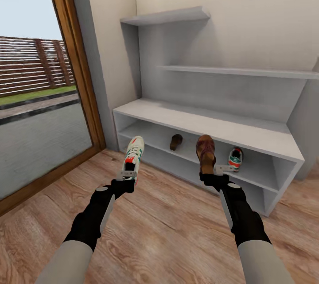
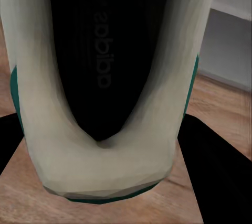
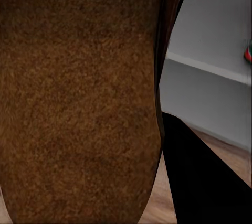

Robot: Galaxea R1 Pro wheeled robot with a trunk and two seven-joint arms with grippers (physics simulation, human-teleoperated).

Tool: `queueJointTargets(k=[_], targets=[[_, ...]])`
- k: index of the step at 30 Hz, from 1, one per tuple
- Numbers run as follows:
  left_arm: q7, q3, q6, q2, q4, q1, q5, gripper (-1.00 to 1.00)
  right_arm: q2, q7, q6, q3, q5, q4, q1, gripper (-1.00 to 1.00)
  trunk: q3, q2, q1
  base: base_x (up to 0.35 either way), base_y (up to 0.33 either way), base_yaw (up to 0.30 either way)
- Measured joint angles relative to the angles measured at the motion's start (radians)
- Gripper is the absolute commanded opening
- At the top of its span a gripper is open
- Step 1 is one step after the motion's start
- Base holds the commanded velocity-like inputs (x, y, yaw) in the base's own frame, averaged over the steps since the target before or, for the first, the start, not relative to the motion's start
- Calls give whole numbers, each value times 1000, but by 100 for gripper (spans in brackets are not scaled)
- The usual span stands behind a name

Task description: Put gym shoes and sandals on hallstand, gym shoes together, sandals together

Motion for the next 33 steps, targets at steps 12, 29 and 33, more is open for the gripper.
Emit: queueJointTargets(k=[12,29,33], targets=[[0,0,0,0,0,1,0,-100,0,0,0,0,0,0,0,-100,10,0,0,0,127,-263],[0,0,0,0,0,0,0,-100,0,0,0,0,0,0,0,-100,25,0,0,0,73,-263],[0,0,0,-1,0,0,0,-100,0,0,0,0,0,0,0,-100,28,0,0,0,0,-263]])
